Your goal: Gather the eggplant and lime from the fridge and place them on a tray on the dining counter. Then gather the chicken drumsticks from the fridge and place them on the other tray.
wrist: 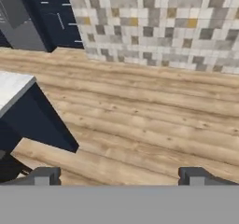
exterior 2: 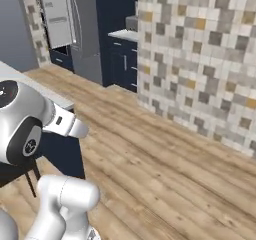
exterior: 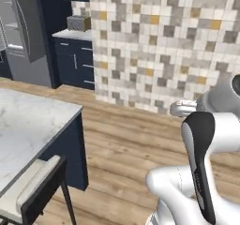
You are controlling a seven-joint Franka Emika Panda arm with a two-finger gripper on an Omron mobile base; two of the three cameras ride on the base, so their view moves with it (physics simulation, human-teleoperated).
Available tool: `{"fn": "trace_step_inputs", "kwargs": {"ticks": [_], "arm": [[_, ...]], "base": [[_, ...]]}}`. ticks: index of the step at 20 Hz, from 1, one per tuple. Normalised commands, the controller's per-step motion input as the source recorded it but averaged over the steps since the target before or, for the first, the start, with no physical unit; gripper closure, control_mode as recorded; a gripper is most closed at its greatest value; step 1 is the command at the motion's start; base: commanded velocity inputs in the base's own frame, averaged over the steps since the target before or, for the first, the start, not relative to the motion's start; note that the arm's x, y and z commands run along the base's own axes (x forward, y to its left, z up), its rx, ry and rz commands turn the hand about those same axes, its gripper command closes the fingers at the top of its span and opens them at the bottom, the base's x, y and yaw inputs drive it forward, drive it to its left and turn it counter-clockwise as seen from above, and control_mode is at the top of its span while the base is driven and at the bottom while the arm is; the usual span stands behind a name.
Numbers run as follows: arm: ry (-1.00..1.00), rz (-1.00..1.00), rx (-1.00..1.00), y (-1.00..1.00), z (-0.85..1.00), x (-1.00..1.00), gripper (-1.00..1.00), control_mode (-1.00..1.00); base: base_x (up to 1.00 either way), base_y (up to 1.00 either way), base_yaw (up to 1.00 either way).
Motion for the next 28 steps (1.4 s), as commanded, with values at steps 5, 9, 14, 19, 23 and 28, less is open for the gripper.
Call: {"fn": "trace_step_inputs", "kwargs": {"ticks": [5, 9, 14, 19, 23, 28], "arm": [[0.0, 0.0, 0.0, 0.0, 0.0, 0.0, -1.0, 1.0], [0.0, 0.0, 0.0, 0.0, 0.0, 0.0, -1.0, 1.0], [0.0, 0.0, 0.0, 0.0, 0.0, 0.0, -1.0, 1.0], [0.0, 0.0, 0.0, 0.0, 0.0, 0.0, -1.0, 1.0], [0.0, 0.0, 0.0, 0.0, 0.0, 0.0, -1.0, 1.0], [0.0, 0.0, 0.0, 0.0, 0.0, 0.0, -1.0, 1.0]], "base": [[0.91, -0.39, 0.77], [0.76, -0.31, 0.84], [0.52, -0.59, 0.76], [0.18, -1.0, 0.47], [0.52, -1.0, 0.41], [0.96, -0.99, 0.39]]}}
